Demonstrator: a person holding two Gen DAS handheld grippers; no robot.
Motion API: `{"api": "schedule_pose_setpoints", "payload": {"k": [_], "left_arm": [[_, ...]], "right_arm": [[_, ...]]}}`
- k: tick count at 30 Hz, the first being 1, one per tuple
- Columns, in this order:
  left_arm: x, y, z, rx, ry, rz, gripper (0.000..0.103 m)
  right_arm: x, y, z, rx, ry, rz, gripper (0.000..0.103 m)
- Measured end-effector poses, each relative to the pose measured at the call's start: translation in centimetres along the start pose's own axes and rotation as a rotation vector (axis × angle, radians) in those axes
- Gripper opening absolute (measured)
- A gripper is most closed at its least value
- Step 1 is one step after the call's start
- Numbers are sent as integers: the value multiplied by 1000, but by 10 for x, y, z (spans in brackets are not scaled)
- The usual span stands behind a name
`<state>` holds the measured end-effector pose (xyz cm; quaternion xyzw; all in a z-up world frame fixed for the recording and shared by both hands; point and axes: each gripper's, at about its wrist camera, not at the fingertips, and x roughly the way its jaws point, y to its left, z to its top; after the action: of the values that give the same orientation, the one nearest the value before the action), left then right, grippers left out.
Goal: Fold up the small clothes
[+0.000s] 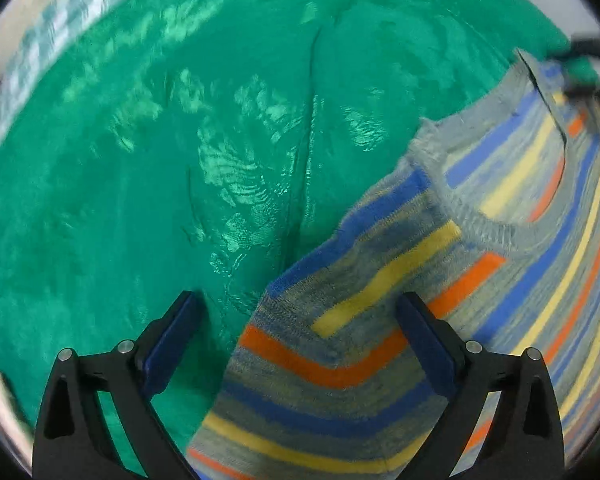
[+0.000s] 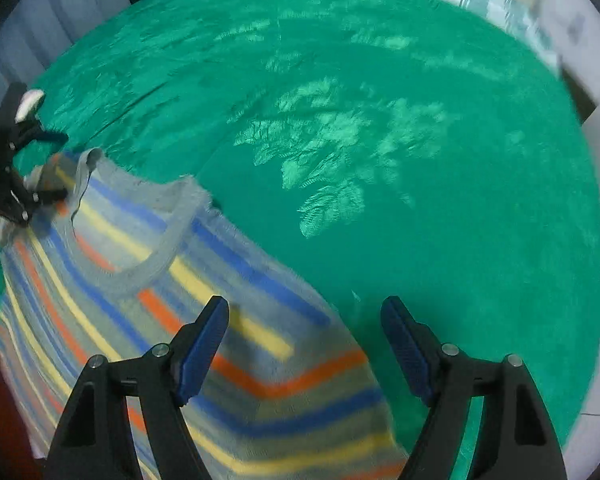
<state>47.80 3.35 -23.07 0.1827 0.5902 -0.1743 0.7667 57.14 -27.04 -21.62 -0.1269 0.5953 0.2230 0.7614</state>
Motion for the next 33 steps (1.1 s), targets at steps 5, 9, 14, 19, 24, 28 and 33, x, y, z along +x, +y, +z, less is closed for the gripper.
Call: {"api": "schedule_pose_setpoints", "payload": {"k": [5, 9, 14, 19, 24, 28, 33], "left_arm": [[-16, -11, 0, 43, -74, 83, 5], [-24, -30, 8, 92, -182, 276, 5], [-5, -16, 28, -30, -206, 290, 5], [-2, -20, 19, -66, -235, 320, 12], [-33, -20, 0, -173, -257, 378, 83], [-89, -10, -42, -280, -339, 321, 85], [-148, -28, -135, -359, -425, 267, 98]], "right_arm": [[6, 12, -1, -96, 60, 27, 4], [-24, 27, -8, -147, -51, -188, 4], [-19, 8, 0, -59, -108, -341, 3], [11, 1, -4, -31, -89, -368, 4], [-8, -17, -13, 91, -134, -290, 79], [-53, -23, -39, 176, -210, -305, 88], [-117, -8, -112, 237, -283, -390, 93]]}}
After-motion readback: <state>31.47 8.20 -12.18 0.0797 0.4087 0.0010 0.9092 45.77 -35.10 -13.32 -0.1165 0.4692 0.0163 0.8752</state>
